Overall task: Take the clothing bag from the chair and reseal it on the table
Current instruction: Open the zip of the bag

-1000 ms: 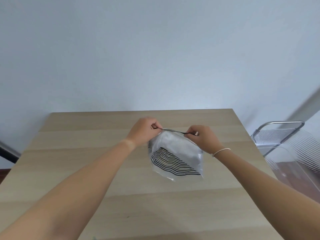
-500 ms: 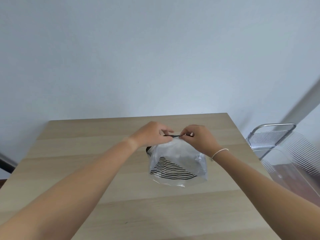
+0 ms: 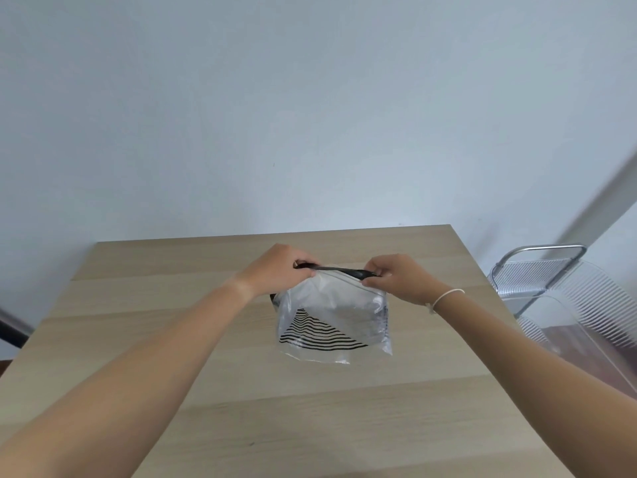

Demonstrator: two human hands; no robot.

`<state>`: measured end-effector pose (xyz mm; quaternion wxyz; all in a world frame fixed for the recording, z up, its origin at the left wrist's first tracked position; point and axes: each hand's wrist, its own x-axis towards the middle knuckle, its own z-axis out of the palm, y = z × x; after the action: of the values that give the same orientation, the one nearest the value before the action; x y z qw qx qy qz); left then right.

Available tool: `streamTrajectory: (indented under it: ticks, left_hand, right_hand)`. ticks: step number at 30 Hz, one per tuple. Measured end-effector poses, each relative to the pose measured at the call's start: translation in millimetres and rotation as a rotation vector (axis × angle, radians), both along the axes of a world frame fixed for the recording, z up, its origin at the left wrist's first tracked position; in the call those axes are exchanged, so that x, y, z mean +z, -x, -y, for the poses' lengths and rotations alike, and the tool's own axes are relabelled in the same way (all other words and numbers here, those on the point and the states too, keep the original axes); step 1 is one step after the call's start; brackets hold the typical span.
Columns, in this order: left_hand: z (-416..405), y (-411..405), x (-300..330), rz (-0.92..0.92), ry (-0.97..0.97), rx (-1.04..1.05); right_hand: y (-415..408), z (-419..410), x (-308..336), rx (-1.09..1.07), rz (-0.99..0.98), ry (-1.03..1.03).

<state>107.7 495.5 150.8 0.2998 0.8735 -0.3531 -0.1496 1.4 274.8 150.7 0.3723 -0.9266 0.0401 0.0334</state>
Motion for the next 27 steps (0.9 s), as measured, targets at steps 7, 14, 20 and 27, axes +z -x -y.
streamTrajectory:
  ticks: [7,14,20,27]
  left_hand:
    - [7.9,15.8,-7.2,0.113,-0.026,-0.036]
    - [12.3,19.8,-2.9,0.206,0.116,-0.028]
    - [3.2,13.3,-7.5,0.145,0.162,0.052]
    - [-8.1,8.0,-11.6,0.030,0.159,0.123]
  right_hand:
    - [-2.8,-13.8,2.4,-0.012,0.052,0.054]
    - [-3.6,-25.3,-2.7,-0.170,0.334,0.385]
    - [-0.3,-9.3,-6.0,-0.077,0.222,0.186]
    - [9.7,-1.3,-9.0,-0.052,0.034,-0.086]
